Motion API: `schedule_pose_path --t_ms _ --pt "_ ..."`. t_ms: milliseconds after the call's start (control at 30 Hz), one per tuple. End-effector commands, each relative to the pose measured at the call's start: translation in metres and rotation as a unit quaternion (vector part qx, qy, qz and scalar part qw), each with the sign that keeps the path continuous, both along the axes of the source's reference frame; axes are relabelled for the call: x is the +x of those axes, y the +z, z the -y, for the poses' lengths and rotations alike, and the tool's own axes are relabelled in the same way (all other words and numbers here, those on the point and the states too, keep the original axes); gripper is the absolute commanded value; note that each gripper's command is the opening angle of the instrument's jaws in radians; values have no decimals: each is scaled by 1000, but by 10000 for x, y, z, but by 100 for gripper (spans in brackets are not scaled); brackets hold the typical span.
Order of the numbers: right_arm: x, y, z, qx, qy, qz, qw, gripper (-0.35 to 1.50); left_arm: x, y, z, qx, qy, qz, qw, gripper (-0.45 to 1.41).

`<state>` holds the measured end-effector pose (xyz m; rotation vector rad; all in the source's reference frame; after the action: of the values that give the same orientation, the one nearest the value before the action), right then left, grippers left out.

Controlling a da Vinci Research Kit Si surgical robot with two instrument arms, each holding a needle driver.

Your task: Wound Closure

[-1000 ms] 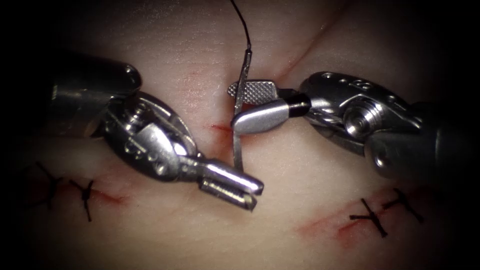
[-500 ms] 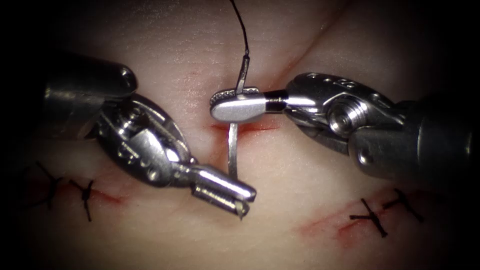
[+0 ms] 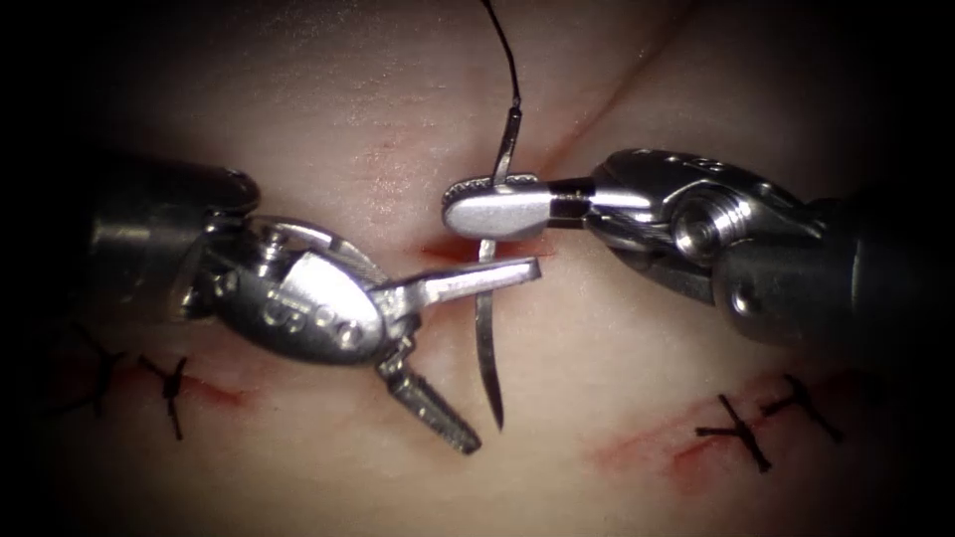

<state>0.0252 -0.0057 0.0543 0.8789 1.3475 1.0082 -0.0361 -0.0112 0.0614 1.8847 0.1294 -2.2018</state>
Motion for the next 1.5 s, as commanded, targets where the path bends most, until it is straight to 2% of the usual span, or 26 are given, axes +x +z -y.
schedule_pose_path --t_ms 33,133,200,233,300,367,400,533,567,767,900,1000,1033,1200,1500 --pt "5 6 0 -35 2 7 999 -35 -1 4 5 17 1 -9 1000 126" --pt "0 8 -7 -98 7 31 995 -35 10 2 8 48 5 -33 998 128" --pt "-3 9 -11 -152 5 49 987 -35 17 2 9 65 2 -44 997 118" --pt "-4 11 -14 -182 1 67 981 -35 22 2 9 76 -4 -51 996 103" --pt "-6 13 -17 -226 -5 88 970 -35 29 2 10 83 -10 -58 995 89" --pt "-6 17 -19 -267 -9 105 958 -35 37 5 11 91 -18 -68 993 37" --pt "-6 18 -19 -287 -13 117 951 -35 39 7 10 95 -28 -77 992 20" --pt "-4 21 -18 -373 -43 161 913 -35 41 21 3 110 -75 -120 984 -12" --pt "-3 21 -18 -400 -47 167 900 -35 40 27 0 108 -91 -137 980 -15" --pt "1 27 -17 -479 -57 175 858 -35 26 60 -11 87 -175 -236 952 -22" --pt "5 31 -16 -528 -62 178 828 -35 19 82 -6 93 -200 -256 941 -25" --pt "8 35 -15 -568 -67 182 800 -35 11 98 0 100 -207 -265 937 -25" --pt "9 37 -15 -576 -68 181 794 -35 9 103 2 102 -207 -268 935 -23" --pt "14 42 -13 -602 -67 173 776 -35 -3 121 14 109 -205 -287 929 -23" --pt "20 43 -10 -621 -62 166 764 -35 -12 147 29 116 -199 -323 918 -22"
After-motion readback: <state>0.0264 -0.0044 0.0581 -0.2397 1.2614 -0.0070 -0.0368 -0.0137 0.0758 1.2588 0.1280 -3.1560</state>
